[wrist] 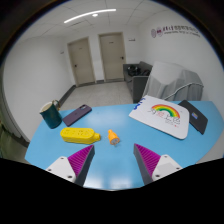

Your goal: Unplug charger

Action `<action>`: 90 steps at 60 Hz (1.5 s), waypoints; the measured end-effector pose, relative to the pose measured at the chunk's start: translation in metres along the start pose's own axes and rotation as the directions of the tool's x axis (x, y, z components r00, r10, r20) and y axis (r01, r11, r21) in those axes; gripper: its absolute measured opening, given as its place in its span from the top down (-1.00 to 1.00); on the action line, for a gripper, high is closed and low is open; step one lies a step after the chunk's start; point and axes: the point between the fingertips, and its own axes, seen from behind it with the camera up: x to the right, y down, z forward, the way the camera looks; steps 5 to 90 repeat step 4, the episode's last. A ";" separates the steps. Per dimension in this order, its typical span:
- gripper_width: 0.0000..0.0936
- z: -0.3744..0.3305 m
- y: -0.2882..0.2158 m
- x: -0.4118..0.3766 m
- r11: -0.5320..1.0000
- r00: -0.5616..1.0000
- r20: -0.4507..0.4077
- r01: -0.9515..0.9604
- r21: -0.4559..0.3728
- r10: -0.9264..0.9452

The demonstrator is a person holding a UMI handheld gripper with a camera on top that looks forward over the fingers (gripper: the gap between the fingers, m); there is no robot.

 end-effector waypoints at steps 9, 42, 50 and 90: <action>-0.73 -0.034 -0.001 0.010 0.999 1.000 0.015 -0.026 0.044 0.025; -0.73 -0.034 -0.001 0.010 0.999 1.000 0.015 -0.026 0.044 0.025; -0.73 -0.034 -0.001 0.010 0.999 1.000 0.015 -0.026 0.044 0.025; -0.73 -0.034 -0.001 0.010 0.999 1.000 0.015 -0.026 0.044 0.025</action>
